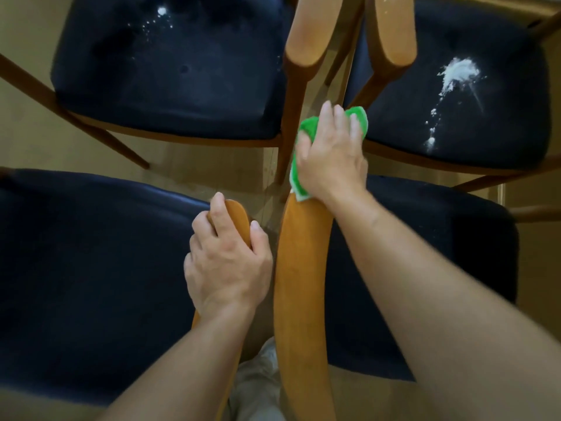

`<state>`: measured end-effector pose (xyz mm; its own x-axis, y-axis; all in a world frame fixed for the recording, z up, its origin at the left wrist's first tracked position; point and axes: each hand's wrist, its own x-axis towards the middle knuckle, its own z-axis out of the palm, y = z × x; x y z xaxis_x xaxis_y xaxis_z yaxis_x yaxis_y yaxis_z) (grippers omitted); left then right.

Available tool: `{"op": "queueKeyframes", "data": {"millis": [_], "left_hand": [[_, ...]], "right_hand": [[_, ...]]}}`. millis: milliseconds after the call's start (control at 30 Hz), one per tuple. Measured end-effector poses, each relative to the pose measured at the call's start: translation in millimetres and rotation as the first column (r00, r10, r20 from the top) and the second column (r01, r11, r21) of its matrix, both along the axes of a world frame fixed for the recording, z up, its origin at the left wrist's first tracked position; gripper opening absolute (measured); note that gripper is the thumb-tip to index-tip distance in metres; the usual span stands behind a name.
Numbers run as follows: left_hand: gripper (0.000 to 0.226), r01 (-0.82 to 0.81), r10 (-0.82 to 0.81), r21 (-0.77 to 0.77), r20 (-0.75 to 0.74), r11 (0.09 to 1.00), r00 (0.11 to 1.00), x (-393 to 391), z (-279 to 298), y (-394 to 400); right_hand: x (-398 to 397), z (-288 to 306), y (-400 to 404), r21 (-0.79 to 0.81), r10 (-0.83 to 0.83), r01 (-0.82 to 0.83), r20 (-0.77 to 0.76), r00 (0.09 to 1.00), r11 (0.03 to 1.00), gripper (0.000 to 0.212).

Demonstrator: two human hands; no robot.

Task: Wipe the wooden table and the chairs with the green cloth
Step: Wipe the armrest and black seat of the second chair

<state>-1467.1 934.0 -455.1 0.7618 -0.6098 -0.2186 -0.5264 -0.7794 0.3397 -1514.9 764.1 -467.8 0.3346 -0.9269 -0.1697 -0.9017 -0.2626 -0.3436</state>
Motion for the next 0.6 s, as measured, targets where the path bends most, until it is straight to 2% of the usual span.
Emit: {"op": "queueKeyframes", "data": {"millis": [100, 267, 367, 467, 533, 600], "left_hand": [[0.063, 0.001, -0.001, 0.000, 0.004, 1.000, 1.000, -0.1, -1.0, 0.1], [0.060, 0.003, -0.003, -0.002, 0.008, 1.000, 1.000, 0.5, -1.1, -0.2], [0.058, 0.004, -0.004, 0.000, 0.006, 1.000, 1.000, 0.8, -1.4, -1.3], [0.058, -0.003, 0.003, 0.005, 0.008, 1.000, 1.000, 0.9, -1.3, -1.4], [0.058, 0.003, -0.003, 0.009, 0.015, 1.000, 1.000, 0.5, -1.6, -1.2], [0.059, 0.011, -0.011, 0.011, 0.019, 1.000, 1.000, 0.6, -2.3, -0.5]], "right_hand": [[-1.1, -1.7, 2.8, -0.061, -0.020, 0.022, 0.040, 0.999, 0.998, 0.061], [-24.8, 0.1, 93.3, -0.013, -0.025, 0.026, 0.066, 0.997, 1.000, 0.082], [-50.9, 9.9, 150.5, 0.181, -0.078, 0.042, 0.195, 0.978, 0.983, 0.095], [-67.3, 15.7, 167.4, 0.471, -0.287, 0.150, 0.233, 0.929, 0.869, 0.105], [-64.5, 14.5, 156.2, 0.528, -0.363, 0.208, 0.209, 0.908, 0.823, 0.109], [-52.4, 12.0, 135.2, 0.511, -0.422, 0.254, 0.246, 0.873, 0.822, 0.107]]}}
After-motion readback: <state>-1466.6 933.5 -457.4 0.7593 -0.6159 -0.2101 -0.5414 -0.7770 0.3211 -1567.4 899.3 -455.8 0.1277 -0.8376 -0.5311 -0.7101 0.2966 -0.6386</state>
